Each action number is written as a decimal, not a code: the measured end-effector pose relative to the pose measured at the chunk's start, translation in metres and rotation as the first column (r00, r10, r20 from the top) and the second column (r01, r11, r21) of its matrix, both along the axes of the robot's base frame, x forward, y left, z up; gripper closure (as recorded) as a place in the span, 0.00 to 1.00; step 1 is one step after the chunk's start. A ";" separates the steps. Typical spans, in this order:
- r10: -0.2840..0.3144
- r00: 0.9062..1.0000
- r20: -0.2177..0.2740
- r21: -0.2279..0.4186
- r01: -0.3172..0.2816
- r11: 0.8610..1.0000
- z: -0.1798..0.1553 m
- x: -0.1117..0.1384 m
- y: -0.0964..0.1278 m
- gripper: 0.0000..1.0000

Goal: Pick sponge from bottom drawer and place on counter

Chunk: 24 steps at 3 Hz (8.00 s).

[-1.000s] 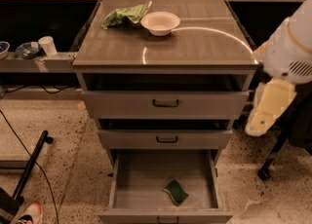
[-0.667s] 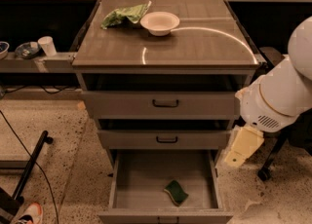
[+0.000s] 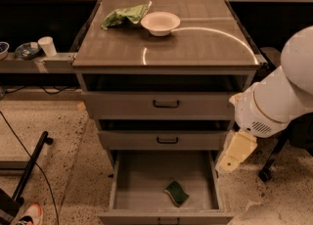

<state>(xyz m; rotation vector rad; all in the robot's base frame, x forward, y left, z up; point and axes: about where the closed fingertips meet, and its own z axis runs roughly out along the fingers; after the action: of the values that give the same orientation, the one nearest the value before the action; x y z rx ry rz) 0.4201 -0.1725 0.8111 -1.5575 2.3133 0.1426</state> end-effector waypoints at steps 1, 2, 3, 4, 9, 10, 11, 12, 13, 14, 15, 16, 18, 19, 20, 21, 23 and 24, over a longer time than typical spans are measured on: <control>-0.028 0.999 -0.019 0.067 0.029 0.997 -0.079 0.002 0.003 0.00; -0.124 0.992 0.002 0.092 0.124 0.988 -0.137 0.017 -0.002 0.00; -0.146 0.987 0.068 0.114 0.138 0.984 -0.129 0.035 0.000 0.00; -0.078 0.997 0.006 0.109 0.077 0.991 -0.142 0.021 0.010 0.00; -0.097 0.991 -0.086 0.311 0.120 0.943 -0.365 0.060 0.047 0.00; -0.106 0.993 -0.043 0.311 0.114 0.943 -0.392 0.089 0.035 0.00; -0.062 0.998 -0.014 0.358 0.063 0.932 -0.437 0.106 0.035 0.00; 0.002 0.999 0.032 0.475 -0.018 0.880 -0.462 0.117 0.034 0.00; 0.048 0.998 0.038 0.462 -0.060 0.885 -0.463 0.113 0.036 0.00; 0.048 0.999 0.027 0.393 -0.054 0.918 -0.488 0.122 0.025 0.00; 0.114 0.993 0.026 0.334 -0.116 0.935 -0.526 0.128 0.013 0.00; 0.202 0.979 0.031 0.326 -0.201 0.924 -0.561 0.131 0.001 0.16; 0.323 0.946 0.035 0.381 -0.311 0.870 -0.625 0.131 -0.015 0.14; 0.336 0.942 0.024 0.424 -0.314 0.850 -0.657 0.128 -0.022 0.16; 0.343 0.939 0.020 0.453 -0.314 0.834 -0.676 0.127 -0.022 0.25; 0.360 0.933 0.020 0.443 -0.332 0.833 -0.696 0.123 -0.015 0.26; 0.374 0.927 0.021 0.423 -0.348 0.837 -0.709 0.114 -0.007 0.26; 0.372 0.928 0.031 0.420 -0.350 0.837 -0.706 0.111 -0.002 0.44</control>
Offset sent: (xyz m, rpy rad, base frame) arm 0.0504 -0.0109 -0.1965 0.1370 -0.0947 -0.2621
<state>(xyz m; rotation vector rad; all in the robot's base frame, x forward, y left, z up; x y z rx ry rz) 0.5308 -0.1747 0.1051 -1.7438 1.8262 0.7331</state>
